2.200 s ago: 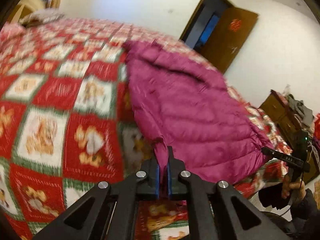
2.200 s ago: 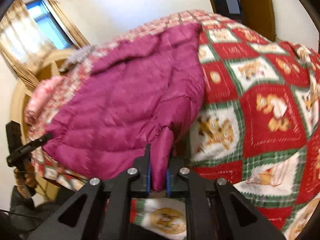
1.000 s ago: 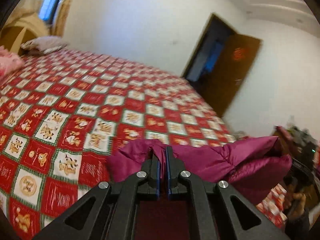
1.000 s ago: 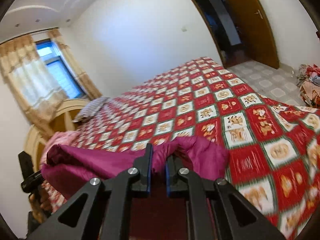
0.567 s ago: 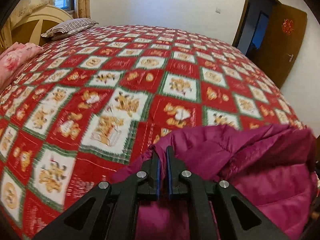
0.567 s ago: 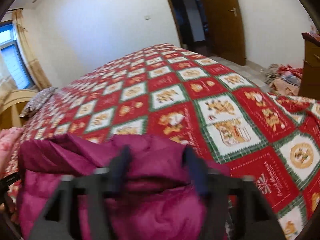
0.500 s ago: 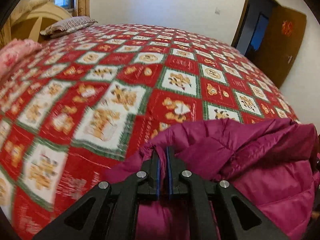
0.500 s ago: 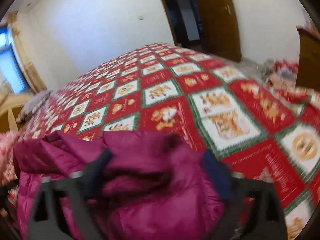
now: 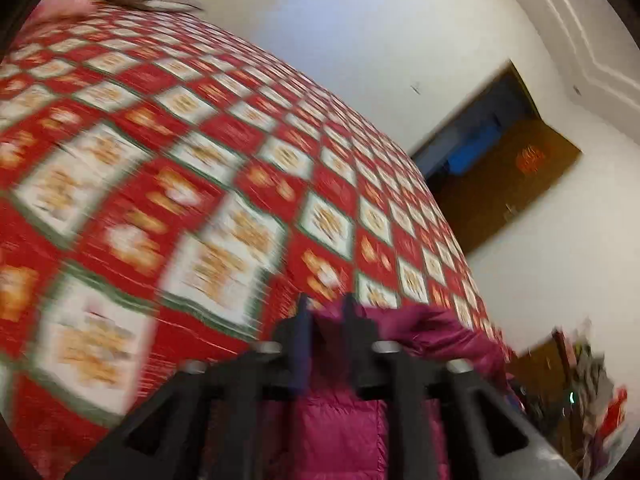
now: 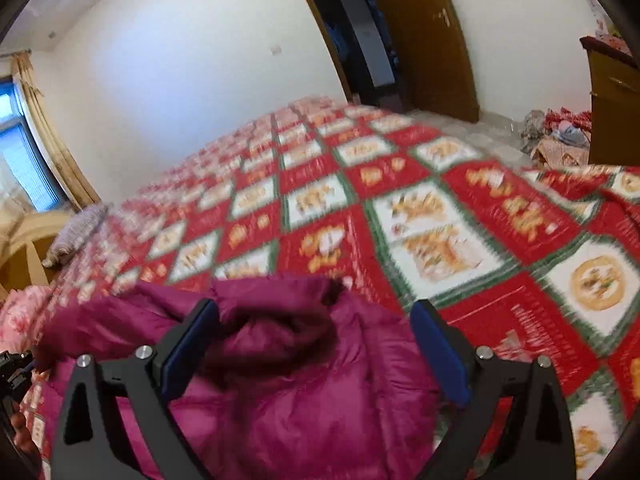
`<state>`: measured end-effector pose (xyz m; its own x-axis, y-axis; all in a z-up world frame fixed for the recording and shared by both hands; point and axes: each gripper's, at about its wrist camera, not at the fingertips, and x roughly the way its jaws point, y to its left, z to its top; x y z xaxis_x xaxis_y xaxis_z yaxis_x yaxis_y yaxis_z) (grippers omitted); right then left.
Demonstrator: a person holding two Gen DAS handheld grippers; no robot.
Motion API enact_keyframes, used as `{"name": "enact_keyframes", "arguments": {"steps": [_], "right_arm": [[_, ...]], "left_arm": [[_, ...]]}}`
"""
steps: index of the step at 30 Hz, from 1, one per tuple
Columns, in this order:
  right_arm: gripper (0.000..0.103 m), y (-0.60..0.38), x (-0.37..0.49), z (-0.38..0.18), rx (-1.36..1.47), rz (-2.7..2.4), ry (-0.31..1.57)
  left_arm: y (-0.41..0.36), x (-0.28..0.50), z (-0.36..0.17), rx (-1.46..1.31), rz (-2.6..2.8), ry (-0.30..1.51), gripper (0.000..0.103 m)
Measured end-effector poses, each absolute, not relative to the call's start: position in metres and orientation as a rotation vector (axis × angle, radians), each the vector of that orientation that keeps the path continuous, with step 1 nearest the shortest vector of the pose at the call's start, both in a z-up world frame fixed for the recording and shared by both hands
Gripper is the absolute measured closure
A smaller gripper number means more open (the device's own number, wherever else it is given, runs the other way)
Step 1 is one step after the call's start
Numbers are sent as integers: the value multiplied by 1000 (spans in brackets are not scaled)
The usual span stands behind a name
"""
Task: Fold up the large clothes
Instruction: 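Lay the lifted hem over the jacket body and open both tools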
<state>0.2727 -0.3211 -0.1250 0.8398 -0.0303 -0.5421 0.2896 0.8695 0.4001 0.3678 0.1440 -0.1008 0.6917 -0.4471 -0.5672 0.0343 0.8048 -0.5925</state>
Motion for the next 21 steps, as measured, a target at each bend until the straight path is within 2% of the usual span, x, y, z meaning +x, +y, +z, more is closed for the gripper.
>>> {"name": "enact_keyframes", "arguments": {"steps": [1, 2, 4, 5, 6, 8, 12, 15, 21], "right_arm": [[5, -325, 262, -114, 504, -180, 516], [5, -325, 256, -107, 506, -186, 491], [17, -325, 240, -83, 484, -231, 442], [37, -319, 237, -74, 452, -233, 441], [51, -307, 240, -65, 403, -204, 466], [58, -279, 254, -58, 328, -105, 530], [58, -213, 292, -61, 247, 30, 620], [58, -185, 322, -82, 211, 17, 682], [58, -185, 345, -138, 222, -34, 773]], "left_arm": [[153, 365, -92, -581, -235, 754, 28], [161, 359, -84, -585, -207, 720, 18], [164, 344, -69, -609, -227, 646, 18], [156, 342, -64, -583, -244, 649, 18], [143, 341, -59, -535, -249, 662, 18], [95, 337, -50, -381, -257, 689, 18], [-15, 327, -56, -121, -276, 706, 17], [-64, 337, -76, -36, -226, 727, 17], [-80, 367, -128, -35, -126, 855, 17]]}}
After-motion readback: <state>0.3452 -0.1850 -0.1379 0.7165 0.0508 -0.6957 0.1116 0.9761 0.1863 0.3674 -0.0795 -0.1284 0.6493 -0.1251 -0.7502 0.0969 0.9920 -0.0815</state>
